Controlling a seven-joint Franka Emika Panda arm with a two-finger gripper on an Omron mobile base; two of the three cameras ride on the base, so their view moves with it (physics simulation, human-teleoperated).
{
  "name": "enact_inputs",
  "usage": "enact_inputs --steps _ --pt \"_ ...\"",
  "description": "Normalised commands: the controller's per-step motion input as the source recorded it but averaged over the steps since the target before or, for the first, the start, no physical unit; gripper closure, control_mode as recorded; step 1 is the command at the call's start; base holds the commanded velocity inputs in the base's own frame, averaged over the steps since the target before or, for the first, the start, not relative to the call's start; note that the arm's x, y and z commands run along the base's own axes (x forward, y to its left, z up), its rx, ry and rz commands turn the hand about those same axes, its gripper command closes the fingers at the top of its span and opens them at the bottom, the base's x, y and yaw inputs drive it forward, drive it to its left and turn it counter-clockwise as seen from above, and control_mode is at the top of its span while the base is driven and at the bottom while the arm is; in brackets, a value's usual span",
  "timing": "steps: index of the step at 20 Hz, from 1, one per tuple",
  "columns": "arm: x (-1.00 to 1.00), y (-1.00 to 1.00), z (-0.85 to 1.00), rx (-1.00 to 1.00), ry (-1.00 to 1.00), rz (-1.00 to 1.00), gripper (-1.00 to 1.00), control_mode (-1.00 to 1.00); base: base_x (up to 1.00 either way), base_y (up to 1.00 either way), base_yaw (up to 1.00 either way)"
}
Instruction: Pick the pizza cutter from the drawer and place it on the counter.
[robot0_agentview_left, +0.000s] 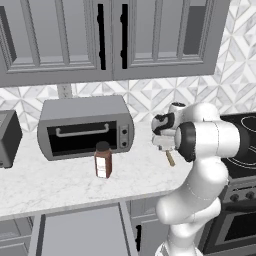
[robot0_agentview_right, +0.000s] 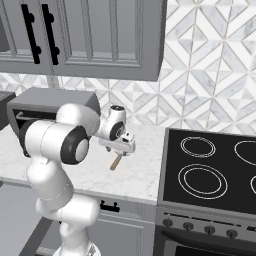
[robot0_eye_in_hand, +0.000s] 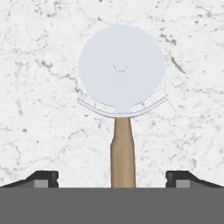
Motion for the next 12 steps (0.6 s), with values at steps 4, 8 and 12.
enact_inputs --steps 4,8,12 --pt "-0.04 0.43 0.61 0.0 -0.16 -0.04 -1.0 -1.0 0.0 0.0 0.0" --pt "-0.57 0.56 0.46 -0.02 -0.2 0.0 -1.0 -1.0 0.0 0.0 0.0" --pt "-0.56 0.58 0.59 -0.03 -0.27 0.0 -1.0 -1.0 0.0 0.0 0.0"
